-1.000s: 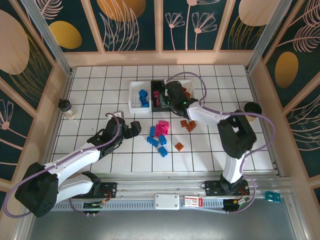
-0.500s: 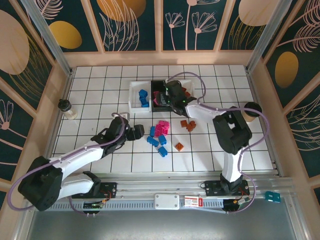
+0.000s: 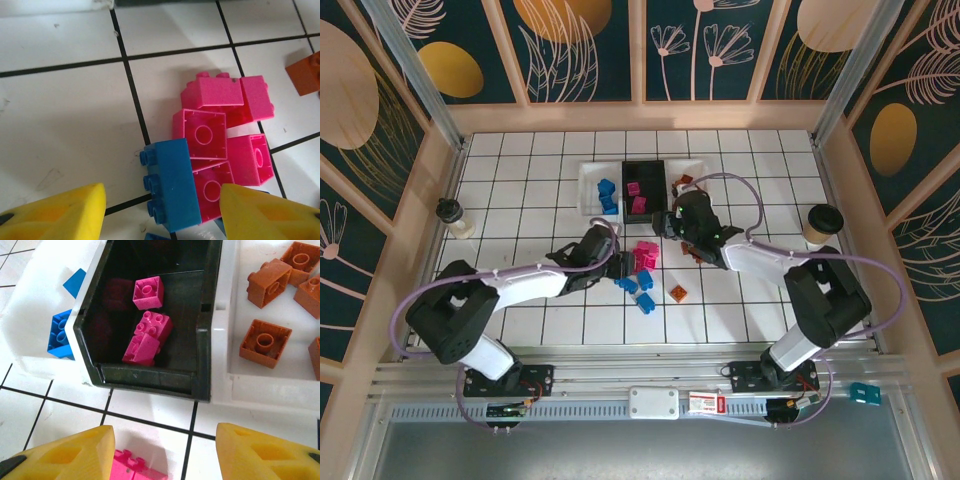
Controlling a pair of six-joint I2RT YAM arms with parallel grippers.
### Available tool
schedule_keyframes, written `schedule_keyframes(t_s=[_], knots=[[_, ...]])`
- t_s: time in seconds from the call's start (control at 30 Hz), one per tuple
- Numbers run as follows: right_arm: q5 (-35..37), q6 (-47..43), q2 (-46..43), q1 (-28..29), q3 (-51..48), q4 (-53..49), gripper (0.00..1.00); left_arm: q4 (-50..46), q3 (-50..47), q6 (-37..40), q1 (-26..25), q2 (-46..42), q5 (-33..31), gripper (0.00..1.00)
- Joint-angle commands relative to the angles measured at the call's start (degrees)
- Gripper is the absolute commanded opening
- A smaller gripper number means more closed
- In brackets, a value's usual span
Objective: Sort the legos into containers by color
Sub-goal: Pick up the lego from the center of the table.
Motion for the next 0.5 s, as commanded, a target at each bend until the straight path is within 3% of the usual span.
schedule_keyframes(t_s=[0.0,0.17,0.47], knots=[[1.2,1.4,-3.3,0.1,-2.0,2.9,0.56,1.4,1.1,1.0,-0.1,2.5,1.0,0.60],[1.4,1.4,-4.4,0.2,-2.5,3.0,0.56,1.9,1.6,0.2,-0.1,5.0,0.0,0.42],[1.3,1.7,-5.4,0.2,-3.3,3.5,0.56,1.9,2.2,0.2,-0.1,7.2,-3.1,0.47]])
